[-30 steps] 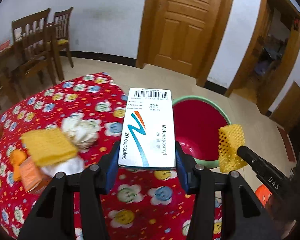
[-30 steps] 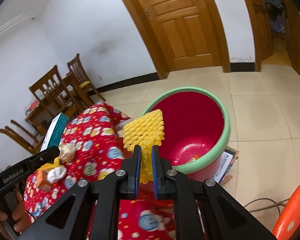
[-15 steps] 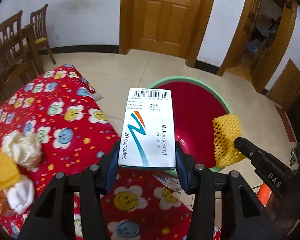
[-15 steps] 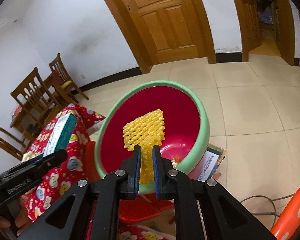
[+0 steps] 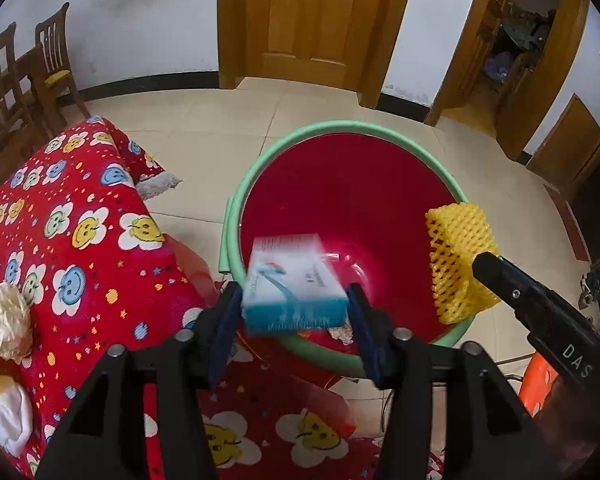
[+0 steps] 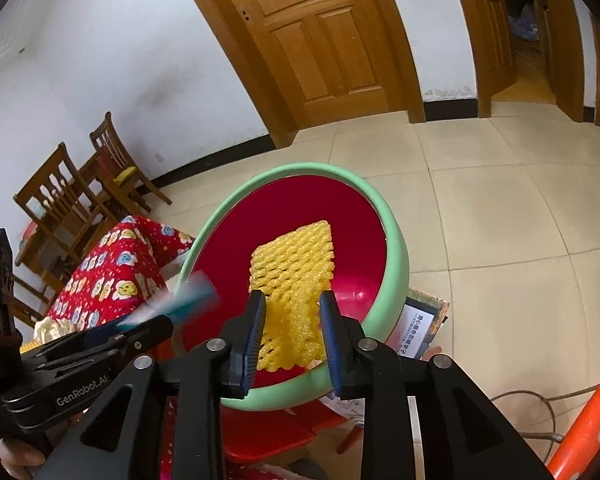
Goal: Collect trash
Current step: 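Open both grippers to drop the box and foam net into the bin, then move both open grippers back over the table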
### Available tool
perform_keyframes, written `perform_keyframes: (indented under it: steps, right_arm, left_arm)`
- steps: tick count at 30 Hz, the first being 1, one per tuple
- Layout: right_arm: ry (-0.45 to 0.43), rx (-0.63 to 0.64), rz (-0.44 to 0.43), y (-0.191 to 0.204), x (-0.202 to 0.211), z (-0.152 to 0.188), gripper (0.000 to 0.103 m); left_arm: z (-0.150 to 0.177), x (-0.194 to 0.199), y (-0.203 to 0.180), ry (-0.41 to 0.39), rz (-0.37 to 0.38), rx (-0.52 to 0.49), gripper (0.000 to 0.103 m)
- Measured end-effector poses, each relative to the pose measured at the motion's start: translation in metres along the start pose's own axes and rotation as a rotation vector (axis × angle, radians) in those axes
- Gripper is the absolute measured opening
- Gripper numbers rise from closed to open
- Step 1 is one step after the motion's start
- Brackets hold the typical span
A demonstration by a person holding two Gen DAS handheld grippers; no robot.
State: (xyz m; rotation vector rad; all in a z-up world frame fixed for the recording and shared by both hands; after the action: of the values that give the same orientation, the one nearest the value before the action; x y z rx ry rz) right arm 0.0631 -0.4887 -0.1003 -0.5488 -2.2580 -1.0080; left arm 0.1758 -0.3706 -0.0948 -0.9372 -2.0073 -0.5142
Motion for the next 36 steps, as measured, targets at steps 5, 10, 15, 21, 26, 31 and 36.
perform_keyframes:
  steps: [5, 10, 15, 21, 26, 31, 36]
  right_arm:
    - [-0.009, 0.002, -0.019, 0.002, 0.001, -0.002, 0.047]
    - [-0.014, 0.014, -0.040, 0.007, 0.003, -0.003, 0.058]
    - [-0.020, 0.019, -0.042, 0.012, 0.006, -0.003, 0.059]
    - [-0.027, 0.025, -0.041, 0.016, 0.015, 0.000, 0.059]
    - [-0.035, 0.037, -0.048, 0.022, 0.028, 0.005, 0.059]
    - [-0.035, 0.052, -0.057, 0.032, 0.041, 0.012, 0.061]
    - [-0.033, 0.081, -0.076, 0.044, 0.054, 0.024, 0.061]
  left_arm:
    - [-0.002, 0.000, 0.000, -0.002, -0.008, 0.000, 0.060]
    - [0.001, 0.005, 0.004, -0.004, -0.013, 0.016, 0.060]
    - [0.004, 0.014, 0.011, -0.016, -0.019, 0.038, 0.060]
    - [0.010, 0.029, 0.017, -0.026, -0.036, 0.062, 0.060]
    - [0.016, 0.047, 0.022, -0.043, -0.046, 0.083, 0.060]
    - [0.027, 0.071, 0.030, -0.064, -0.068, 0.105, 0.062]
    - [0.042, 0.094, 0.038, -0.072, -0.092, 0.129, 0.062]
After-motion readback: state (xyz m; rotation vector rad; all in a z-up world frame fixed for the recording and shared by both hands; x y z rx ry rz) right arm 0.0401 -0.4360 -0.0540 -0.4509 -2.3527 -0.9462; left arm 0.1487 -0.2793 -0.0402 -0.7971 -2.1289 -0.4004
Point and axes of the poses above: each gripper's, at about its wrist camera, not at the fingertips, and x roughly against the way its jaws point, y to its left, z to its underside, the point moved 4 cm from there along -x, roughly the way its jaws point, and after that the axes turned 13 degrees about -x, right-handed, at the moved point
